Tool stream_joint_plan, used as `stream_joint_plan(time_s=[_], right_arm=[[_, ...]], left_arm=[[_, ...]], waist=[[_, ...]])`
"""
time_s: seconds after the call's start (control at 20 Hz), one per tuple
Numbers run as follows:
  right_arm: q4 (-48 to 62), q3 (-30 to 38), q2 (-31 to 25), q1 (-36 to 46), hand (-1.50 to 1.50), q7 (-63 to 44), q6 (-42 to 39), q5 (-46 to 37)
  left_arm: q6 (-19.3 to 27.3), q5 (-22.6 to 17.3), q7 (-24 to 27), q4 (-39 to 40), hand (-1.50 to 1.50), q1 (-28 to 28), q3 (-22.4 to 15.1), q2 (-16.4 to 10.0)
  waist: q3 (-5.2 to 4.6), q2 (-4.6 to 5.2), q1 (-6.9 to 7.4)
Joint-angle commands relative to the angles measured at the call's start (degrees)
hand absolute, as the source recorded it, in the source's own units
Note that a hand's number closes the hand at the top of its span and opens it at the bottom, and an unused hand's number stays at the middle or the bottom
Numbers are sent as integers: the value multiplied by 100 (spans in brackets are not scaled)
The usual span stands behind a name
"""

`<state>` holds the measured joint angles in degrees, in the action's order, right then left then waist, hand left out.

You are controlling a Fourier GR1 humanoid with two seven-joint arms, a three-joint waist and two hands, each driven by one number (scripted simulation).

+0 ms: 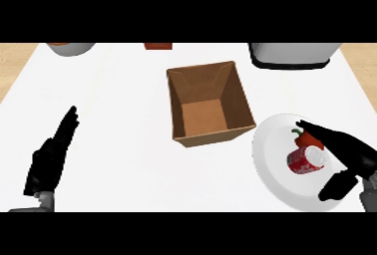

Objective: Pick the can from the plate and place it in the cardboard box

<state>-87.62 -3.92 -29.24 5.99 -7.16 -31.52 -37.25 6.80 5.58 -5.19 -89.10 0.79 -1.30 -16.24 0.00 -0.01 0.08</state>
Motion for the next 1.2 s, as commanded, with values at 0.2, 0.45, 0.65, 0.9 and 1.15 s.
stream_joint_plan(time_s=[0.2, 0.45, 0.65, 0.9, 1.15], right_arm=[[-103, 160, 346, -52, -150, 34, -136, -388], [111, 16, 436, -69, -150, 246, -96, -806], [817, 274, 222, -19, -150, 915, 102, -839], [861, 83, 508, -147, 150, 1159, 645, -1205], [669, 49, 681, -10, 150, 1048, 1502, -1721]], left_arm=[[-101, 315, -402, -139, 0, -229, 110, 237], [-202, 415, -286, -324, 0, 46, 176, 321], [-367, 280, 496, 239, 0, 196, 396, 326], [-501, 261, 92, -37, 0, 35, 486, 309], [-463, 395, 115, 2, 0, 51, 364, 431]], waist=[[0, -3, -8], [0, -4, -1], [-1, 1, 6], [1, 0, 5], [0, 0, 2]])
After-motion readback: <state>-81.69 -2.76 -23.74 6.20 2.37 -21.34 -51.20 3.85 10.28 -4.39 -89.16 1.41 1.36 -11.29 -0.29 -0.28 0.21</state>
